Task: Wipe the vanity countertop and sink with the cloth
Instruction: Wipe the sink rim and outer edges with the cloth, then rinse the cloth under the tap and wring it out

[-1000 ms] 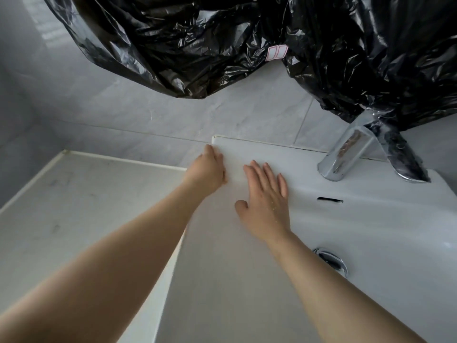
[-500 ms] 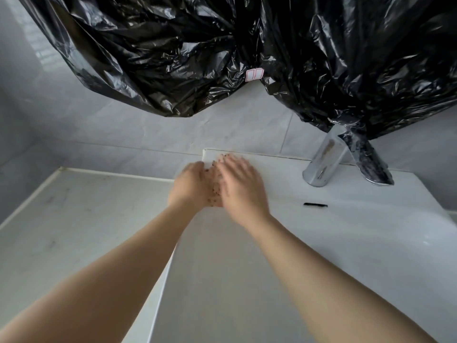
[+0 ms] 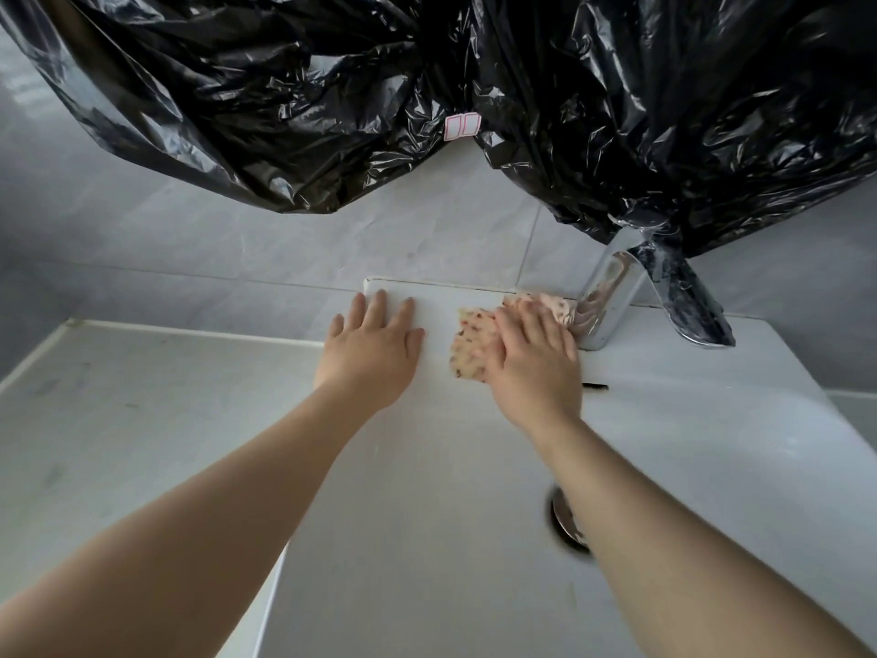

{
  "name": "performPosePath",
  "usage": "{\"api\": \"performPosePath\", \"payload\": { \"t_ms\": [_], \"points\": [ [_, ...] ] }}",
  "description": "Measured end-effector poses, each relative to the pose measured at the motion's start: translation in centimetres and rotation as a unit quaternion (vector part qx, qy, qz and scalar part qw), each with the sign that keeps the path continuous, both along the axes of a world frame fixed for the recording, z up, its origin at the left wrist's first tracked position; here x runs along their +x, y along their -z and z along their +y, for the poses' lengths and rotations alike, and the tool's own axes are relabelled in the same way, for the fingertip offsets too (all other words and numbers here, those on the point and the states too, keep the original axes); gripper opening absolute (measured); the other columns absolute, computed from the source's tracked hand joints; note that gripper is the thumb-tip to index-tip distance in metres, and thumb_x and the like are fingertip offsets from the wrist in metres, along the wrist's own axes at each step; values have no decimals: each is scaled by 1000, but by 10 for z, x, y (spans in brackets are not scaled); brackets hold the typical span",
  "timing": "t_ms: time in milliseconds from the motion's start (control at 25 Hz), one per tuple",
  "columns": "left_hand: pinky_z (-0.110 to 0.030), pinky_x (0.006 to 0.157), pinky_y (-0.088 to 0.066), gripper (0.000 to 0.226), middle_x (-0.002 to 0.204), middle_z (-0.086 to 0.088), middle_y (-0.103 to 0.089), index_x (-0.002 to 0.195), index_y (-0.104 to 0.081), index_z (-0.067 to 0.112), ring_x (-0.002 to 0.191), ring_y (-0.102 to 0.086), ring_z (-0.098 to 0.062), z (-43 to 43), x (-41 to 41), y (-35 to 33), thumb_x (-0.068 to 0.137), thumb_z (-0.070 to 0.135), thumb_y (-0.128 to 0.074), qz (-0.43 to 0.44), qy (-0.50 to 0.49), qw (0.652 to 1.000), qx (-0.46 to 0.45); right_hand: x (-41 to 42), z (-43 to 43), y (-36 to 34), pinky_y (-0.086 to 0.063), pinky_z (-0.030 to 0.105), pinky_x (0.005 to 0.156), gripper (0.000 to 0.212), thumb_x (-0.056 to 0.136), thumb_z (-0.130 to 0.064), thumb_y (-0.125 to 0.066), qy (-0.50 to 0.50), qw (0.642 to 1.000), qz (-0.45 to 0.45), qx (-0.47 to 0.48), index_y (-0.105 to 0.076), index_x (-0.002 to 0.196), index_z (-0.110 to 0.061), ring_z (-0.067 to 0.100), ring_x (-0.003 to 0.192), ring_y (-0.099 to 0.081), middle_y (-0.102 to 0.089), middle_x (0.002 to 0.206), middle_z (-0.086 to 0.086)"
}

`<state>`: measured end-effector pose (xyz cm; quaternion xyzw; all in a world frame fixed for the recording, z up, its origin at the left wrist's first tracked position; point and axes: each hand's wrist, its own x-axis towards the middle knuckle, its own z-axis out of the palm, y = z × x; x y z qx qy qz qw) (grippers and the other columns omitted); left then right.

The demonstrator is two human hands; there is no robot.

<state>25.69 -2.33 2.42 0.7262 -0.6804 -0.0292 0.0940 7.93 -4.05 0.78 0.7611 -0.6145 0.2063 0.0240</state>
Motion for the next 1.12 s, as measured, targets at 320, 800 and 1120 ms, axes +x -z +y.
{"api": "performPosePath", "payload": {
  "t_ms": [320, 800, 1120],
  "points": [
    [-42, 109, -19, 48, 149, 0, -28, 144, -27, 26, 139, -16, -26, 14, -18, 5, 98, 39, -18, -59, 20, 995, -72, -98, 21, 25, -18, 28, 117, 44, 80, 0, -53, -111, 984, -25, -134, -58, 124, -2, 21, 130, -41, -53, 136, 9],
    [-53, 109, -19, 43, 139, -6, -48, 133, -49, 17, 133, -38, -30, 31, -37, 16, 91, 17, -38, -8, 82, 990, -116, -38, 30, 23, -31, 42, 111, 35, 82, 9, -52, -165, 967, -162, -111, -64, 113, -2, 20, 129, -44, -54, 132, 5],
    [-32, 94, -37, 26, 118, -5, -60, 110, -63, 16, 115, -49, -27, 53, -80, -24, 90, 20, -47, 173, 51, 981, -67, -105, 104, -24, -47, 33, 74, 26, 95, -21, -50, 164, 940, -287, 78, -49, 120, -16, 31, 97, -63, -66, 113, 11]
  ]
}}
